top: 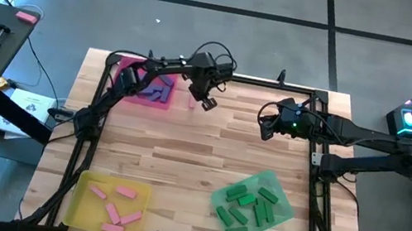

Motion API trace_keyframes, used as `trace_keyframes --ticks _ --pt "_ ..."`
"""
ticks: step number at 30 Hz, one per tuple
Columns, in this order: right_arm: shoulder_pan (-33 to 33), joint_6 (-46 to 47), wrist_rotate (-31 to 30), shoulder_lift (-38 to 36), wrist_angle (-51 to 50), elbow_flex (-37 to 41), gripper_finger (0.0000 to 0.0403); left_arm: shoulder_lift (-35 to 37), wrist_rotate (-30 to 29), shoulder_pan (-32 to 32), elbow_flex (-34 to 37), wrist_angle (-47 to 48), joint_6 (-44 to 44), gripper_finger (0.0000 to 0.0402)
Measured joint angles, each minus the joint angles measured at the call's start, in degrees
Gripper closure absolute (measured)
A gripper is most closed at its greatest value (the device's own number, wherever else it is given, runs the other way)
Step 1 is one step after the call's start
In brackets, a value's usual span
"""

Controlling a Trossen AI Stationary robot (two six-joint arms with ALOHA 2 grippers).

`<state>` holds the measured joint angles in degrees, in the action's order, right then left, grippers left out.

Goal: Sort blocks
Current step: Put the pink block into the yellow bin

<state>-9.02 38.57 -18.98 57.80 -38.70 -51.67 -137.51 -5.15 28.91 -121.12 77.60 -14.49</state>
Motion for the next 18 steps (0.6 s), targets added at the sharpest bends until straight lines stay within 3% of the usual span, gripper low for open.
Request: trace_keyframes --ticks 9,18 --pt "0.00 0.00 0.08 0.00 -0.04 -0.01 0.0403 0.17 -2.07 0.43 0.42 0.57 -4.22 0.0401" --pt "0.00 0.22 0.11 -0.01 -0.19 0.00 0.0403 3.23 -3.78 0.47 0.48 0.01 -2.87 0.0401"
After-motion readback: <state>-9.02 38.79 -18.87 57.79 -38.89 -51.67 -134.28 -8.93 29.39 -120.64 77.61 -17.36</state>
